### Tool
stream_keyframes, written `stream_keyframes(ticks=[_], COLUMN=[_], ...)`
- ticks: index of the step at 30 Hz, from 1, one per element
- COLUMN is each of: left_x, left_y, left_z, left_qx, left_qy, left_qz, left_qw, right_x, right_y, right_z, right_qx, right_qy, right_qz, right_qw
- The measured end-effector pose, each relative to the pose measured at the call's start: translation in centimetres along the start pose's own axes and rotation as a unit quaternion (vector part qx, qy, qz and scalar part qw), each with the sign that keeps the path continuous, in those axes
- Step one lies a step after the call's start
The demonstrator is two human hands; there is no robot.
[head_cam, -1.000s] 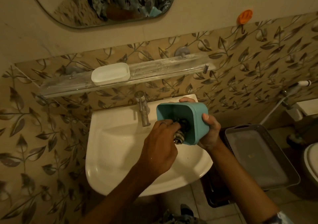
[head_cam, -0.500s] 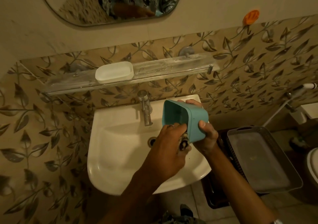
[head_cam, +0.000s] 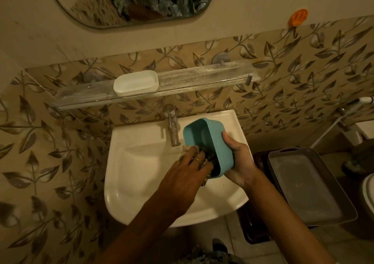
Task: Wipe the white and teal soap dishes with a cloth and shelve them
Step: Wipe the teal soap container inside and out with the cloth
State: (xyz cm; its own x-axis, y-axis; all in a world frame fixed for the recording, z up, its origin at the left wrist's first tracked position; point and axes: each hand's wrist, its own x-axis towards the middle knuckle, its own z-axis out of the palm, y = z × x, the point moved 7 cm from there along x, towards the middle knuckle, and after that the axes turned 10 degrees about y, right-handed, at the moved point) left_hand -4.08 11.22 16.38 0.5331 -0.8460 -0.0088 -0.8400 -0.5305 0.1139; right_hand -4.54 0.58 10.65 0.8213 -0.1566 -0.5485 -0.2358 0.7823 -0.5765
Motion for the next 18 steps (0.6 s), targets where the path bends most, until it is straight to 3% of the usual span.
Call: stream_keyframes(ticks=[2,5,8,14,16,18], left_x=[-0.1,-0.9,-1.3,0.0,-0.1,-0.2], left_y=[0.4,0.7,0.7,-0.5,-0.5,0.3], left_z=[-0.3,-1.2,-1.6,-2.2,-2.3,-2.7], left_qx=[-0.038,-0.19,-0.346,-0.554,-0.545,-0.466], left_qy=[0.047,0.125,0.137,0.098,0.101,0.124], left_qz=[-0.028,-0.083,-0.18,-0.27,-0.237,-0.154], left_qw=[0.998,0.97,0.911,0.782,0.798,0.863], right_x=[0.0,-0.2,-0.3,-0.4,-0.6,-0.7], right_y=[-0.1,-0.4,-0.9,-2.1,-2.8,-3.4], right_z=[0.3,0.7,0.9,0.7,0.9,1.0], right_qx=[0.011,0.012,-0.028,-0.038,-0.047,-0.053], right_qy=[0.012,0.016,0.021,0.033,0.03,0.017], right_qz=[-0.046,-0.102,-0.165,-0.238,-0.242,-0.237], right_qw=[0.999,0.995,0.986,0.97,0.969,0.97])
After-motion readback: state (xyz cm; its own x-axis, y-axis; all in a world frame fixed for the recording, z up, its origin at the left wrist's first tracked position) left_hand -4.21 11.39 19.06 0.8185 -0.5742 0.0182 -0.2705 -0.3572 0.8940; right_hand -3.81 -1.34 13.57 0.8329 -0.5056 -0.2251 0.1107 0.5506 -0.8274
